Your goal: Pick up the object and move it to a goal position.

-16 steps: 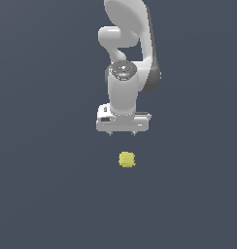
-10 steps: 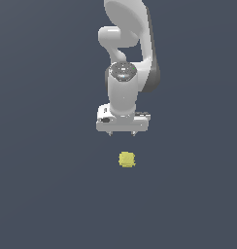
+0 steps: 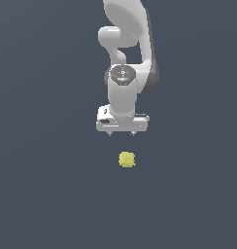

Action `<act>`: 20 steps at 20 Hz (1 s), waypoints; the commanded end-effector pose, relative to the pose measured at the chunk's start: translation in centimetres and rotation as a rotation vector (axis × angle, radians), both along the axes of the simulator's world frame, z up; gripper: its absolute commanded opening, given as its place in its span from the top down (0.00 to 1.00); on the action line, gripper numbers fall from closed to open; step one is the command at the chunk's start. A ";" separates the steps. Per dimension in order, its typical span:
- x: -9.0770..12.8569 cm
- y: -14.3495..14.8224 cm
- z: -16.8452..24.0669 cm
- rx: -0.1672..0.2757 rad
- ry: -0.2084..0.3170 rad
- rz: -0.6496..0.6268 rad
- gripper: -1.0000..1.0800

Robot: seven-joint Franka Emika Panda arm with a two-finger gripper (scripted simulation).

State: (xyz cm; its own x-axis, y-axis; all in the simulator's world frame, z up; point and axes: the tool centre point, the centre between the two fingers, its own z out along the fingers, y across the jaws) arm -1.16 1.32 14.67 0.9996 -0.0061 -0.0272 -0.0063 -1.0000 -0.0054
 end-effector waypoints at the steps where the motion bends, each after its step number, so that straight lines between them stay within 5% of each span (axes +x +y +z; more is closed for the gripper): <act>1: 0.1 0.1 -0.1 0.000 0.000 0.000 0.04; 20: 6.0 2.5 -5.7 -0.006 -0.024 -0.017 0.04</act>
State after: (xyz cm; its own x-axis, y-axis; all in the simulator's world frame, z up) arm 4.39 3.62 9.45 0.9997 -0.0216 -0.0060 -0.0216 -0.9998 0.0001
